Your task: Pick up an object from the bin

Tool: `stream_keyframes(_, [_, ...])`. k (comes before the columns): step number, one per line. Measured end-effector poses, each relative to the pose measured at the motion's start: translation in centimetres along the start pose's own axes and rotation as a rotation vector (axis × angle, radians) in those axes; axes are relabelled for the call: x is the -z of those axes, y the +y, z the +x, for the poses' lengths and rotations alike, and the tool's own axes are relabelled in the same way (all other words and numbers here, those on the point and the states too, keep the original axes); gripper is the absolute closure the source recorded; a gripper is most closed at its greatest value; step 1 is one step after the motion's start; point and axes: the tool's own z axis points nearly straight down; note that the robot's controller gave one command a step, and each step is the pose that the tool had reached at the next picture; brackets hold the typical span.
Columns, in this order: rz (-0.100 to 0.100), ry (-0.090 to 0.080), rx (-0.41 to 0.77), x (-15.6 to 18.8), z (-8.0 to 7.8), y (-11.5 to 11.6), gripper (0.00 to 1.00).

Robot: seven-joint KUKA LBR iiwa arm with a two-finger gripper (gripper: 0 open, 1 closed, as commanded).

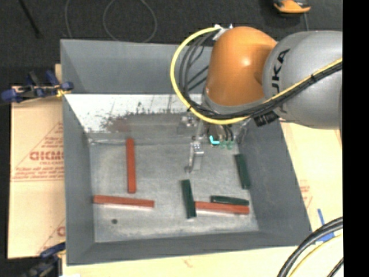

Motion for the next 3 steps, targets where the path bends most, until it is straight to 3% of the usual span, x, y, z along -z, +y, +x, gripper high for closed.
stream_keyframes(1, [0.002, -0.006, 0.293, -14.4, 1.7, 11.8, 0.00])
stream_keyframes(2, [0.002, -0.014, 0.277, -10.9, -4.6, 10.1, 0.00])
stream_keyframes(3, [0.003, -0.010, 0.594, -11.2, -4.8, 8.6, 0.00])
